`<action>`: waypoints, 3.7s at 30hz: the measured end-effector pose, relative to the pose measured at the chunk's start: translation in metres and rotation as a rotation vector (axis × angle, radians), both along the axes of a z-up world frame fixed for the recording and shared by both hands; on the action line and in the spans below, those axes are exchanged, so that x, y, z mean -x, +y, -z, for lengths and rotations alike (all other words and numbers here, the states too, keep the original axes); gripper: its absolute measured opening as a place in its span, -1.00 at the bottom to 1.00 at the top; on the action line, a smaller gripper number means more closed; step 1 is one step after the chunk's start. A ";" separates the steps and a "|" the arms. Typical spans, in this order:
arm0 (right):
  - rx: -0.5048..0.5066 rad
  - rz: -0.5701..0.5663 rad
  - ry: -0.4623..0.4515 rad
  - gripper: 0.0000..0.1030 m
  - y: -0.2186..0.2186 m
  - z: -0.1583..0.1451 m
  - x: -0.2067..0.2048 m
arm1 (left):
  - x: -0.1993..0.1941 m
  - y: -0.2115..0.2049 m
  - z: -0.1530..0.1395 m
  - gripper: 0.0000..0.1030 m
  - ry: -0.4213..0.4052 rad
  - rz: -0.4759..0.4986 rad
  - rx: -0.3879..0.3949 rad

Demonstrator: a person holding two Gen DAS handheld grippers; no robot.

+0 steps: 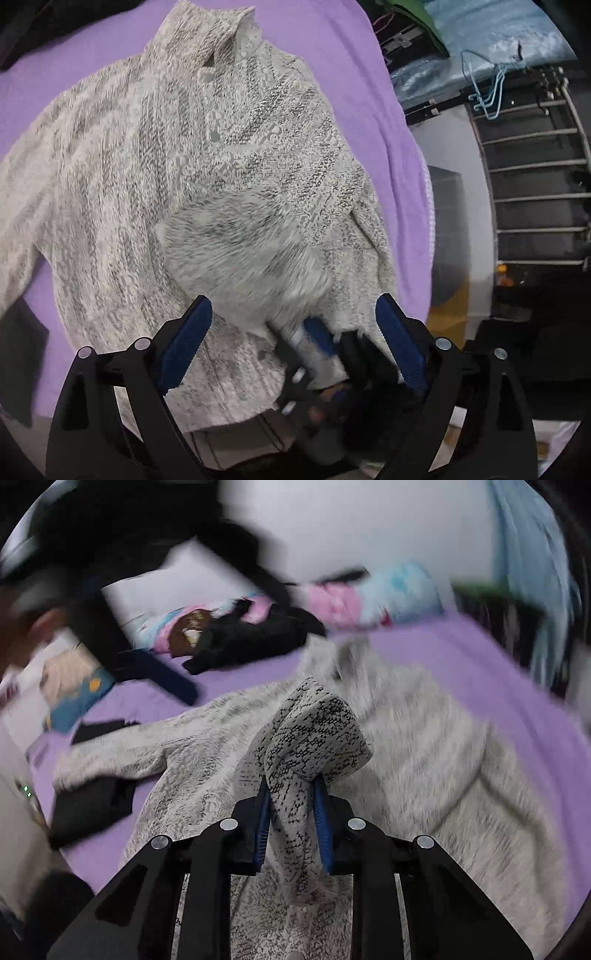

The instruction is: Fold large clothes

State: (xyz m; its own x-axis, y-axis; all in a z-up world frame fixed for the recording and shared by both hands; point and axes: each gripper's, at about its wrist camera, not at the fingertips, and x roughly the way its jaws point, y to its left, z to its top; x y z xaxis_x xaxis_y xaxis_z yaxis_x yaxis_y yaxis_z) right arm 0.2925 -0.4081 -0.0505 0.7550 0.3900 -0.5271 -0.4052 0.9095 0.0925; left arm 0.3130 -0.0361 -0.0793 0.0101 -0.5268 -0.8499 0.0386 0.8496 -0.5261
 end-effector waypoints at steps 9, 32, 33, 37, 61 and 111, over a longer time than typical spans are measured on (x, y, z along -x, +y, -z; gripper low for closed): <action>0.161 -0.074 -0.166 -0.60 0.034 -0.017 0.033 | -0.001 0.032 0.016 0.38 0.077 -0.074 0.057; 0.306 -0.132 -0.285 0.38 0.016 -0.018 0.049 | 0.039 0.095 -0.051 -0.88 -0.396 -0.067 0.109; 0.330 -0.128 -0.265 0.38 0.008 -0.013 0.043 | 0.045 0.105 -0.055 -0.88 -0.428 -0.081 0.125; 0.466 -0.075 -0.233 0.40 -0.014 0.008 0.011 | 0.069 0.133 -0.039 -0.88 -0.448 -0.115 0.142; 0.677 -0.325 -0.051 0.55 -0.089 0.035 -0.097 | 0.103 0.187 0.092 -0.89 -0.305 -0.325 0.045; 0.248 -0.068 0.160 0.83 -0.038 0.016 -0.018 | 0.193 0.286 0.105 0.61 -0.344 -0.719 0.129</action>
